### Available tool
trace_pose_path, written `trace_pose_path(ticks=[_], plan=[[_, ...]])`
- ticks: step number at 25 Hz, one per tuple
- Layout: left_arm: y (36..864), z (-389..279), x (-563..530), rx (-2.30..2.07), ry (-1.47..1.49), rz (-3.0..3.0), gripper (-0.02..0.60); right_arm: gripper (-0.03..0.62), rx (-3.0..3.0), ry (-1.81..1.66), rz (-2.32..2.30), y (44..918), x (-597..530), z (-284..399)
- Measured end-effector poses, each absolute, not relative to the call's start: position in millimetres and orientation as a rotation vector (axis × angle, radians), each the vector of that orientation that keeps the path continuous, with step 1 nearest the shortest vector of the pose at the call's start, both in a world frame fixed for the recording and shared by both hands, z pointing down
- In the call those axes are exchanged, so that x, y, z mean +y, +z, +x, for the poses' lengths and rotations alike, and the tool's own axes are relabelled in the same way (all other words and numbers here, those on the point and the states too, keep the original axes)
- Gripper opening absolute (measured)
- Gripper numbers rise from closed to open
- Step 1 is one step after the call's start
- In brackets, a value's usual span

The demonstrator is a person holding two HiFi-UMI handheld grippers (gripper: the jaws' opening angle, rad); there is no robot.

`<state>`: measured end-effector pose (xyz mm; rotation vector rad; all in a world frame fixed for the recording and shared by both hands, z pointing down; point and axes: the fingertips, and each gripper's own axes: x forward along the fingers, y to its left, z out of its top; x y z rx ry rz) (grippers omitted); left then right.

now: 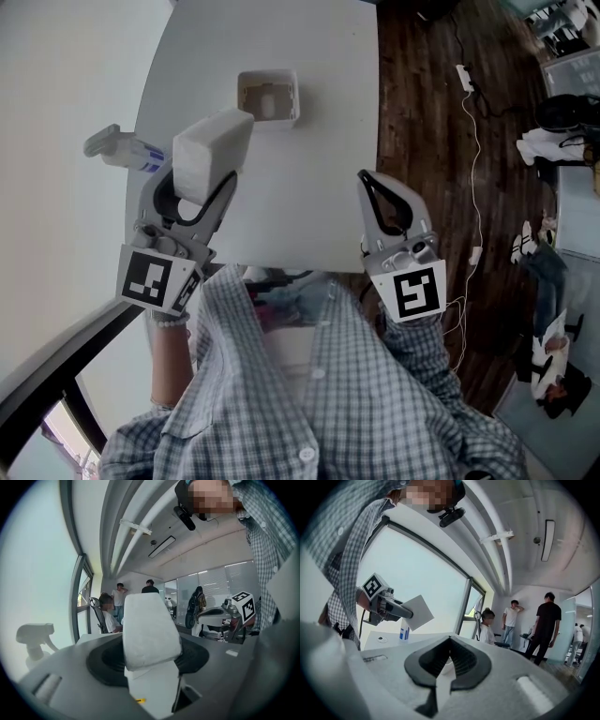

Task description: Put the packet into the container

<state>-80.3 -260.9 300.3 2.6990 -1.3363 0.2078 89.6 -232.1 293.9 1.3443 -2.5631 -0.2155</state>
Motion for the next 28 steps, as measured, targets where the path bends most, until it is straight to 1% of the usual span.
trace_pose_path(ticks=[12, 28], plan=[[311, -57, -301, -1.328, 0.241, 2.690, 0.262, 0.000, -2.572, -0.167, 1.356, 303, -250, 119], [361, -46, -358, -1.291, 0.374, 2.659, 0.262, 0.000, -2.543, -0.105, 1.368, 326, -254, 137]])
